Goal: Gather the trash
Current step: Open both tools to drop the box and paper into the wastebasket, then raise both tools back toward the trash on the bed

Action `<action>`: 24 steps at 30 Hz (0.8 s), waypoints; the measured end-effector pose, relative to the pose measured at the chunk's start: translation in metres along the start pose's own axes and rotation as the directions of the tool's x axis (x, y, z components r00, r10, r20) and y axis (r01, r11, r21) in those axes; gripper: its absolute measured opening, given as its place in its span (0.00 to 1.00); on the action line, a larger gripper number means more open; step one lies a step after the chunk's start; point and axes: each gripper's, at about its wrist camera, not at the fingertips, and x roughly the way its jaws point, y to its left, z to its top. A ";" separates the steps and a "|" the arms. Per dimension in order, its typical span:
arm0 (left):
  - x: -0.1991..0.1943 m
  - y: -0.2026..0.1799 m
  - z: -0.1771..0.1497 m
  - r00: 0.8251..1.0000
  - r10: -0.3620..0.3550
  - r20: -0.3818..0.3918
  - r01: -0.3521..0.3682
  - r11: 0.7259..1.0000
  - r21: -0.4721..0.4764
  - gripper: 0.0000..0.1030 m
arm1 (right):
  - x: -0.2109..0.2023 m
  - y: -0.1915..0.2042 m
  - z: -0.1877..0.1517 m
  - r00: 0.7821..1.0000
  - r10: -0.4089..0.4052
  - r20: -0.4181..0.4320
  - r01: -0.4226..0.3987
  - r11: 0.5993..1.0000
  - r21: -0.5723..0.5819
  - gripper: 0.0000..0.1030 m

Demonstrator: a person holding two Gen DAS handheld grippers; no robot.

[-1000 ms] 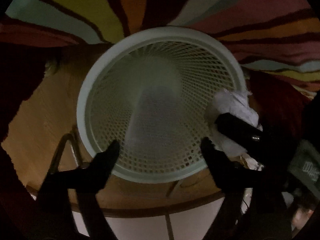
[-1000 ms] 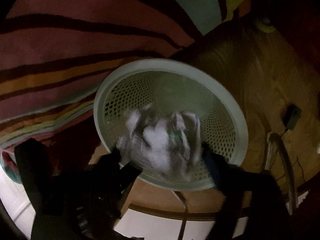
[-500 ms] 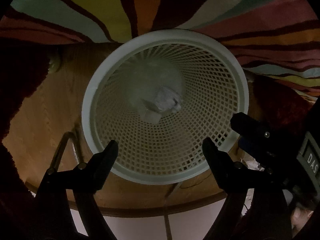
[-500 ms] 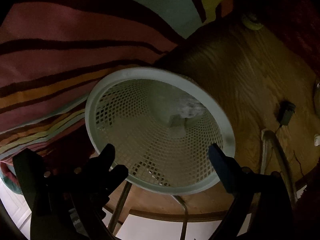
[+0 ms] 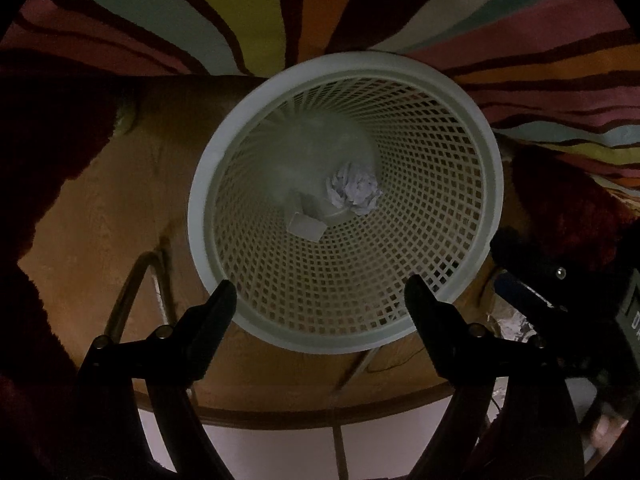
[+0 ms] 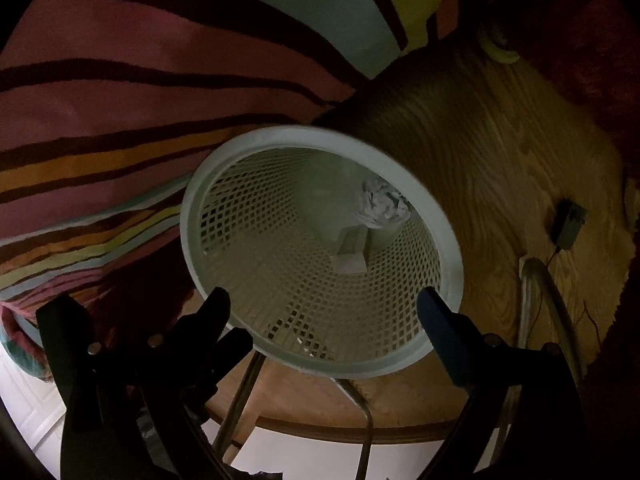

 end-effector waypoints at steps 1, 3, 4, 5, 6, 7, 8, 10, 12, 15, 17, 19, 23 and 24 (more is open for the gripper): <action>-0.003 0.000 -0.001 1.000 -0.001 0.008 0.001 1.000 -0.002 0.81 | -0.002 0.001 -0.001 1.000 0.001 0.007 -0.001 1.000 -0.005 0.87; -0.007 0.001 -0.002 1.000 -0.004 0.021 0.004 1.000 -0.006 0.81 | -0.005 0.003 -0.003 1.000 -0.001 0.024 0.001 1.000 -0.018 0.87; -0.010 0.002 -0.002 1.000 -0.009 0.030 0.009 1.000 -0.009 0.81 | -0.006 0.004 -0.003 1.000 -0.002 0.029 0.002 1.000 -0.023 0.87; -0.012 0.003 -0.003 0.999 -0.012 0.034 0.012 1.000 -0.012 0.81 | -0.008 0.005 -0.004 0.999 -0.004 0.037 0.005 1.000 -0.030 0.87; -0.013 0.004 -0.004 0.999 -0.015 0.040 0.016 1.000 -0.015 0.81 | -0.009 0.006 -0.005 0.999 -0.005 0.044 0.007 0.999 -0.039 0.87; -0.016 0.005 -0.005 0.999 -0.018 0.046 0.018 1.000 -0.017 0.81 | -0.011 0.007 -0.006 0.999 -0.006 0.050 0.009 0.999 -0.047 0.87; -0.018 0.006 -0.006 0.998 -0.020 0.053 0.021 1.000 -0.019 0.81 | -0.012 0.008 -0.007 0.999 -0.007 0.054 0.009 0.999 -0.053 0.87; -0.023 0.007 -0.009 0.997 -0.023 0.069 0.024 1.000 -0.017 0.81 | -0.015 0.010 -0.010 0.998 -0.002 0.065 0.007 0.998 -0.066 0.87; -0.029 0.008 -0.012 0.996 -0.028 0.085 0.029 1.000 -0.011 0.81 | -0.020 0.011 -0.013 0.996 -0.004 0.084 0.011 0.997 -0.076 0.87; -0.045 0.007 -0.020 0.989 -0.065 0.131 0.064 0.998 0.010 0.81 | -0.037 0.016 -0.019 0.989 0.004 0.145 0.011 0.995 -0.098 0.87; -0.063 0.007 -0.027 0.979 -0.082 0.189 0.077 0.997 0.029 0.81 | -0.047 0.018 -0.024 0.982 0.017 0.189 0.005 0.993 -0.117 0.87; -0.076 0.007 -0.033 0.968 -0.074 0.242 0.066 0.997 0.041 0.81 | -0.061 0.021 -0.028 0.970 0.031 0.241 0.001 0.991 -0.133 0.87; -0.109 0.006 -0.045 0.929 -0.087 0.359 0.059 0.994 0.088 0.81 | -0.091 0.026 -0.033 0.938 0.047 0.342 0.013 0.985 -0.170 0.87; -0.117 0.005 -0.048 0.918 -0.088 0.386 0.053 0.994 0.100 0.81 | -0.097 0.027 -0.034 0.932 0.053 0.359 0.014 0.983 -0.181 0.87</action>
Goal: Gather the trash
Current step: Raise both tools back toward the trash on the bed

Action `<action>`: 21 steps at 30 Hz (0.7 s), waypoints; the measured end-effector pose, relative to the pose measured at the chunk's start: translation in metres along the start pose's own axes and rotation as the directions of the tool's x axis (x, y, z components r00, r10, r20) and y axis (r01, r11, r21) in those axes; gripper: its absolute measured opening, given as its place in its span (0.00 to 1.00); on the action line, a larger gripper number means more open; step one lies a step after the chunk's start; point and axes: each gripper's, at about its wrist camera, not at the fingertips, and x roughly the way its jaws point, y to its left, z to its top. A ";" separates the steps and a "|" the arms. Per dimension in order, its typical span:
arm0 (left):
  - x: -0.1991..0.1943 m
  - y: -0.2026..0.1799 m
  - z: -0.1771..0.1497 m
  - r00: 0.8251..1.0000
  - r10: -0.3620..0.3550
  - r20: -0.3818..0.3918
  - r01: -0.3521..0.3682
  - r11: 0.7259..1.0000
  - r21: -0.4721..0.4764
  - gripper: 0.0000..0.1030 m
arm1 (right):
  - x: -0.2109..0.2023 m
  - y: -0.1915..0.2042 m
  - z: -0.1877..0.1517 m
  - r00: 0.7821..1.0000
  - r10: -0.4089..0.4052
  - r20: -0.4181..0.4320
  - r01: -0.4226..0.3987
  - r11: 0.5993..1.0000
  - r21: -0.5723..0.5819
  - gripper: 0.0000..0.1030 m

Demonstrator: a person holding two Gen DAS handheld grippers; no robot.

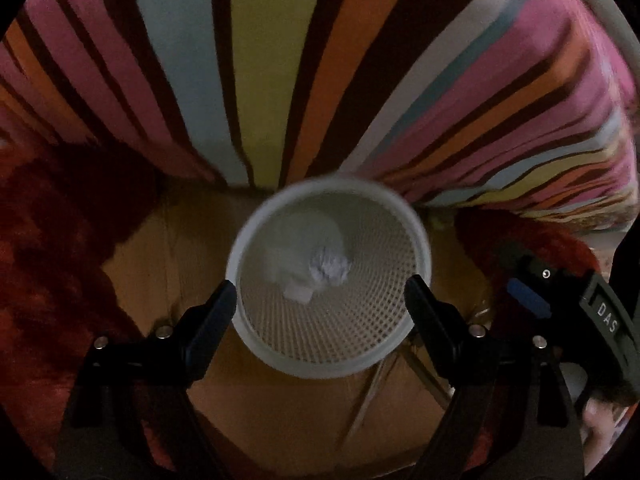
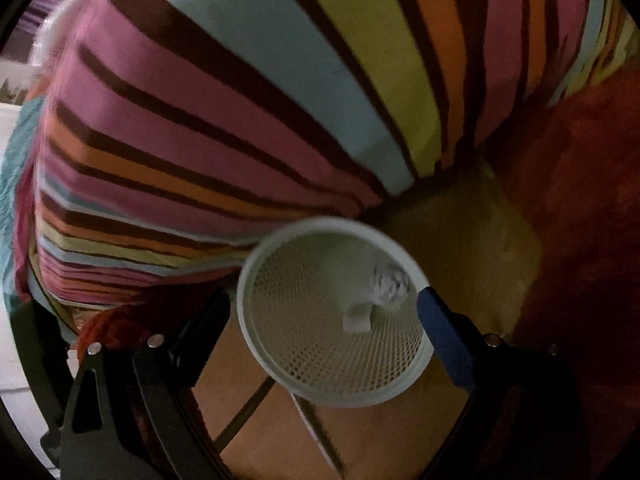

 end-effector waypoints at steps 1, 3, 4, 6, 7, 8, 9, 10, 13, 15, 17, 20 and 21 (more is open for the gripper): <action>-0.010 -0.002 0.000 0.999 0.009 0.038 -0.010 1.000 0.018 0.81 | -0.010 0.002 0.001 1.000 0.010 0.028 -0.010 1.000 -0.016 0.87; -0.024 -0.007 0.004 0.995 0.028 0.098 -0.033 0.998 0.051 0.81 | -0.023 0.004 0.003 0.997 0.029 0.073 -0.026 0.999 -0.035 0.87; -0.030 -0.008 0.004 0.992 0.033 0.123 -0.042 0.997 0.069 0.81 | -0.032 0.004 0.004 0.994 0.035 0.106 -0.030 0.999 -0.045 0.87; -0.050 -0.015 0.004 0.980 0.030 0.198 -0.057 0.989 0.134 0.81 | -0.048 0.005 0.004 0.983 0.045 0.180 -0.034 0.997 -0.066 0.87; -0.057 -0.018 0.005 0.974 0.030 0.224 -0.066 0.986 0.154 0.81 | -0.056 0.007 0.005 0.974 0.044 0.221 -0.027 0.997 -0.078 0.87; -0.071 -0.023 0.004 0.959 0.029 0.281 -0.086 0.977 0.193 0.81 | -0.066 0.009 0.006 0.962 0.039 0.270 -0.014 0.996 -0.093 0.87; -0.078 -0.027 0.003 0.950 0.026 0.312 -0.097 0.972 0.212 0.81 | -0.074 0.012 0.006 0.950 0.036 0.309 -0.003 0.994 -0.107 0.87; -0.090 -0.031 0.002 0.929 0.025 0.368 -0.120 0.964 0.238 0.81 | -0.083 0.015 0.008 0.935 0.038 0.353 0.007 0.992 -0.125 0.87; -0.114 -0.038 0.002 0.889 0.002 0.457 -0.144 0.950 0.276 0.81 | -0.110 0.028 0.010 0.881 0.062 0.470 0.032 0.982 -0.188 0.87; -0.129 -0.041 0.004 0.863 -0.008 0.505 -0.159 0.945 0.287 0.81 | -0.128 0.039 0.012 0.839 0.087 0.537 0.048 0.971 -0.233 0.89; -0.143 -0.045 0.004 0.827 -0.012 0.562 -0.188 0.936 0.297 0.81 | -0.143 0.049 0.011 0.797 0.108 0.594 0.079 0.957 -0.280 0.93; -0.162 -0.052 0.000 0.766 -0.027 0.642 -0.238 0.916 0.323 0.81 | -0.161 0.063 0.013 0.756 0.129 0.642 0.122 0.936 -0.331 0.93; -0.167 -0.053 0.000 0.753 -0.029 0.657 -0.248 0.912 0.325 0.81 | -0.165 0.066 0.013 0.748 0.136 0.649 0.128 0.931 -0.342 0.93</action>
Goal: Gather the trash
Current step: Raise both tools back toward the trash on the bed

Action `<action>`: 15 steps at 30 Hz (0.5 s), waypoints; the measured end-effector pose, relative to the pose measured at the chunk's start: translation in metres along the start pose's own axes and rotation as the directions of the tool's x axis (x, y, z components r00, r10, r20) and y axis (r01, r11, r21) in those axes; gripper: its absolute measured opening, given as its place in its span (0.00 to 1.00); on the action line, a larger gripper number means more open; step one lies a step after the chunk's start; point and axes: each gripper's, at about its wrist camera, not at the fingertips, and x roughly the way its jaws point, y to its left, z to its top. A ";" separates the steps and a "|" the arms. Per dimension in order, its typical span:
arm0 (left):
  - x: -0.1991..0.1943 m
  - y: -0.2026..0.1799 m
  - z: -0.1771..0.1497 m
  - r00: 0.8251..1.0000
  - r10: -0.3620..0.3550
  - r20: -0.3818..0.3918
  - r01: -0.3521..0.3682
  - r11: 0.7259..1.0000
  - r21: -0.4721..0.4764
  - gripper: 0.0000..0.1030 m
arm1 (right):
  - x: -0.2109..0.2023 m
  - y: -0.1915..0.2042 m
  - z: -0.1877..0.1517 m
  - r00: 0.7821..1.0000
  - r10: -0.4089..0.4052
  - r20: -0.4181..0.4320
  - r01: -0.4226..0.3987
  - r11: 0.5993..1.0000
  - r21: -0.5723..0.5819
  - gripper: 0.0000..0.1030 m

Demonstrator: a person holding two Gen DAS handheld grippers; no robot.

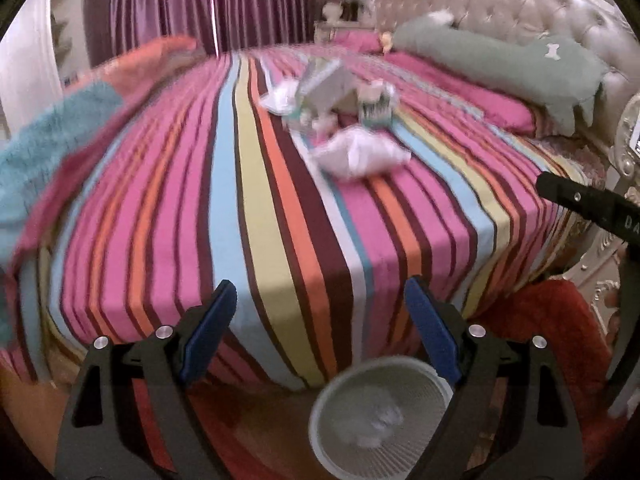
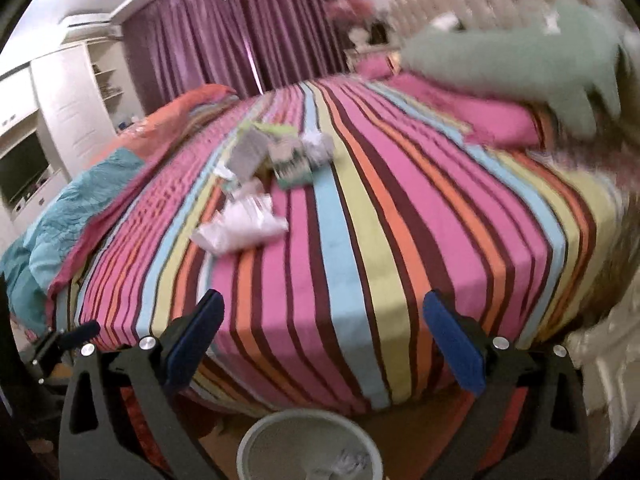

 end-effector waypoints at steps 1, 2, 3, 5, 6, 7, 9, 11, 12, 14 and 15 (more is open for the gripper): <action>-0.003 0.001 0.004 1.000 0.001 0.016 -0.002 1.000 0.005 0.81 | -0.002 0.002 0.006 1.000 0.003 0.016 -0.003 1.000 -0.011 0.93; -0.005 0.001 0.006 1.000 0.004 0.024 -0.004 1.000 0.004 0.81 | -0.004 0.002 0.009 1.000 0.005 0.027 -0.004 1.000 -0.015 0.93; -0.009 0.003 0.010 0.999 0.013 0.040 -0.013 1.000 0.000 0.81 | -0.006 0.002 0.012 0.999 0.007 0.038 -0.007 1.000 -0.018 0.93; -0.013 0.006 0.016 0.998 0.009 0.061 -0.008 1.000 -0.010 0.81 | -0.007 0.005 0.020 0.998 0.017 0.058 -0.016 1.000 -0.021 0.93; -0.014 0.008 0.019 0.998 0.003 0.066 -0.002 1.000 -0.017 0.81 | -0.006 0.006 0.023 0.998 0.019 0.062 -0.017 1.000 -0.024 0.93; -0.015 0.010 0.022 0.998 0.001 0.070 0.001 1.000 -0.020 0.81 | -0.003 0.007 0.027 0.997 0.017 0.069 -0.014 0.999 -0.032 0.93; -0.016 0.010 0.025 0.997 -0.008 0.076 0.009 1.000 -0.014 0.81 | -0.002 0.010 0.030 0.997 0.014 0.074 -0.011 0.999 -0.044 0.93; -0.014 0.010 0.029 0.996 -0.020 0.082 0.020 1.000 -0.002 0.81 | 0.001 0.011 0.034 0.995 0.014 0.094 -0.009 0.998 -0.057 0.93; -0.012 0.010 0.032 0.996 -0.018 0.087 0.018 1.000 0.004 0.81 | 0.001 0.012 0.035 0.994 0.010 0.112 -0.003 0.998 -0.061 0.93; -0.008 0.008 0.035 0.996 -0.017 0.092 0.016 1.000 0.016 0.81 | 0.005 0.012 0.039 0.992 0.027 0.121 -0.018 0.997 -0.072 0.93; -0.005 0.007 0.037 0.995 -0.021 0.093 0.019 1.000 0.023 0.81 | 0.008 0.013 0.040 0.994 0.038 0.104 -0.030 0.997 -0.078 0.93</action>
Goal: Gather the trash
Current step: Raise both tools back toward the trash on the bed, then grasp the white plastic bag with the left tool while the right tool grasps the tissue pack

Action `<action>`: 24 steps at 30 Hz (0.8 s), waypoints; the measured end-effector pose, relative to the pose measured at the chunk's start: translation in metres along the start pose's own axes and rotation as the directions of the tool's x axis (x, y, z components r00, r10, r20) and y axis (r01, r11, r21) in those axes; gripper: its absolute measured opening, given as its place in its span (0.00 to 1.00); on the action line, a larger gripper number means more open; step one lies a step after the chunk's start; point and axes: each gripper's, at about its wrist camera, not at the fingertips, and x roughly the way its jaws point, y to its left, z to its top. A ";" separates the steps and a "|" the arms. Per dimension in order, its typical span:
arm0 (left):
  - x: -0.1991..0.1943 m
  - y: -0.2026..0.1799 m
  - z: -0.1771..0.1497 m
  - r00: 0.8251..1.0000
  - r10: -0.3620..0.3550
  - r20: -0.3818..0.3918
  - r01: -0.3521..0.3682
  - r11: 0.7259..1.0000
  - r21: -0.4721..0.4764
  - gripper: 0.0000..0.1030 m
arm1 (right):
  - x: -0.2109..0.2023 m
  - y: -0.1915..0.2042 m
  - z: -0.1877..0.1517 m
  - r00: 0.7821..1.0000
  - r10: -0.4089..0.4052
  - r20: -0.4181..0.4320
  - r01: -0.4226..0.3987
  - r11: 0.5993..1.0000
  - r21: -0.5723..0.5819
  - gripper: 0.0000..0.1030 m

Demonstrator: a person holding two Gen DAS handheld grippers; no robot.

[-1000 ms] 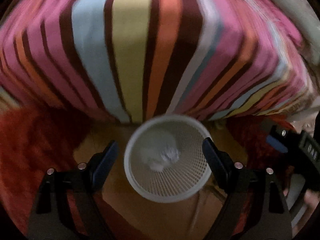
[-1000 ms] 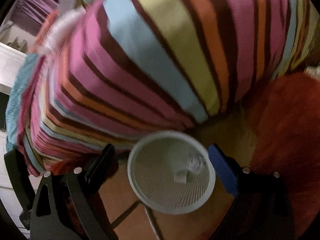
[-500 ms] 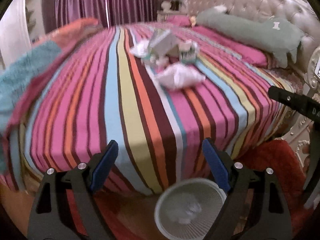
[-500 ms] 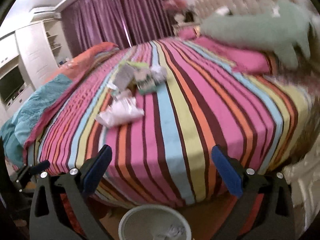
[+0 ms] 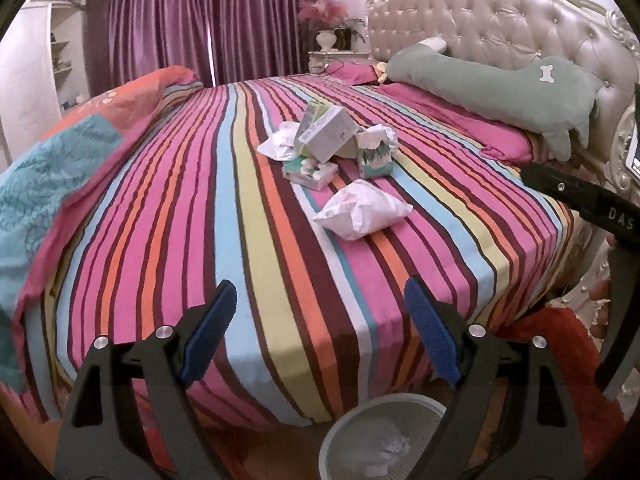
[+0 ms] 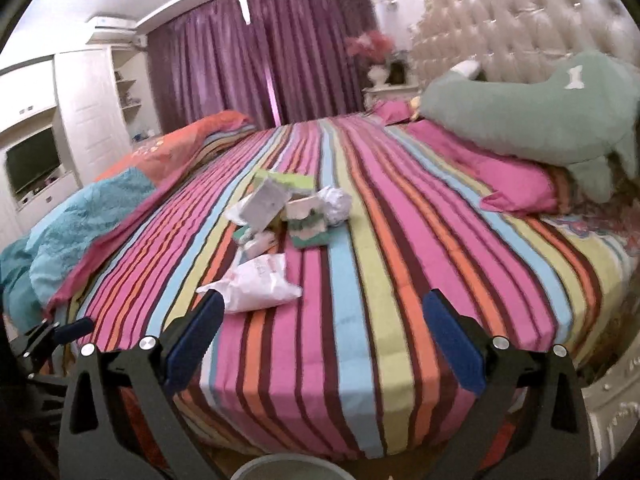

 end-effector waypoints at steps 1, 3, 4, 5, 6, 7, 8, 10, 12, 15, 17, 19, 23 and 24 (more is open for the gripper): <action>0.004 -0.002 0.002 1.000 -0.008 0.002 0.007 1.000 0.009 0.81 | 0.007 0.000 0.002 1.000 -0.001 -0.023 0.001 1.000 -0.003 0.93; 0.009 -0.005 0.005 1.000 -0.013 0.005 0.013 1.000 0.023 0.81 | 0.014 0.000 0.005 0.999 0.000 -0.037 0.000 1.000 -0.004 0.93; 0.011 -0.006 0.006 1.000 -0.018 0.006 0.018 0.999 0.030 0.81 | 0.016 0.001 0.007 0.999 0.000 -0.043 0.000 1.000 -0.006 0.93; 0.015 -0.008 0.008 1.000 -0.029 0.007 0.029 0.999 0.044 0.81 | 0.021 0.001 0.009 0.998 0.000 -0.057 -0.001 1.000 -0.012 0.93; 0.018 -0.010 0.009 0.999 -0.040 0.008 0.040 0.998 0.056 0.81 | 0.025 0.002 0.011 0.998 0.001 -0.069 -0.002 1.000 -0.017 0.93; 0.022 -0.013 0.011 0.999 -0.049 0.005 0.049 0.996 0.069 0.81 | 0.030 0.003 0.013 0.997 0.001 -0.081 -0.003 1.000 -0.021 0.93; 0.026 -0.014 0.013 0.998 -0.057 0.003 0.056 0.995 0.079 0.81 | 0.034 0.003 0.016 0.996 -0.002 -0.091 0.000 1.000 -0.021 0.93; 0.032 -0.015 0.017 0.997 -0.072 0.001 0.072 0.994 0.088 0.81 | 0.041 0.003 0.019 0.995 0.002 -0.100 -0.004 1.000 -0.021 0.93; 0.041 -0.014 0.023 0.995 -0.096 -0.004 0.096 0.992 0.083 0.81 | 0.048 0.004 0.024 0.994 0.008 -0.111 -0.010 1.000 -0.021 0.93; 0.053 -0.009 0.032 0.992 -0.128 -0.012 0.129 0.990 0.062 0.81 | 0.060 0.005 0.030 0.991 0.027 -0.131 -0.030 0.999 -0.022 0.93; 0.062 -0.007 0.037 0.990 -0.142 -0.020 0.143 0.988 0.061 0.81 | 0.068 0.007 0.034 0.990 0.030 -0.138 -0.033 0.999 -0.023 0.93; 0.073 -0.006 0.043 0.990 -0.135 -0.034 0.138 0.988 0.074 0.81 | 0.076 0.009 0.038 0.990 0.028 -0.139 -0.032 0.999 -0.027 0.93; 0.091 -0.008 0.051 0.988 -0.142 -0.054 0.147 0.984 0.100 0.81 | 0.094 0.014 0.046 0.989 0.029 -0.148 -0.036 0.998 -0.047 0.93; 0.095 -0.009 0.054 0.988 -0.146 -0.058 0.151 0.982 0.109 0.81 | 0.100 0.015 0.048 0.987 0.031 -0.155 -0.040 0.998 -0.055 0.93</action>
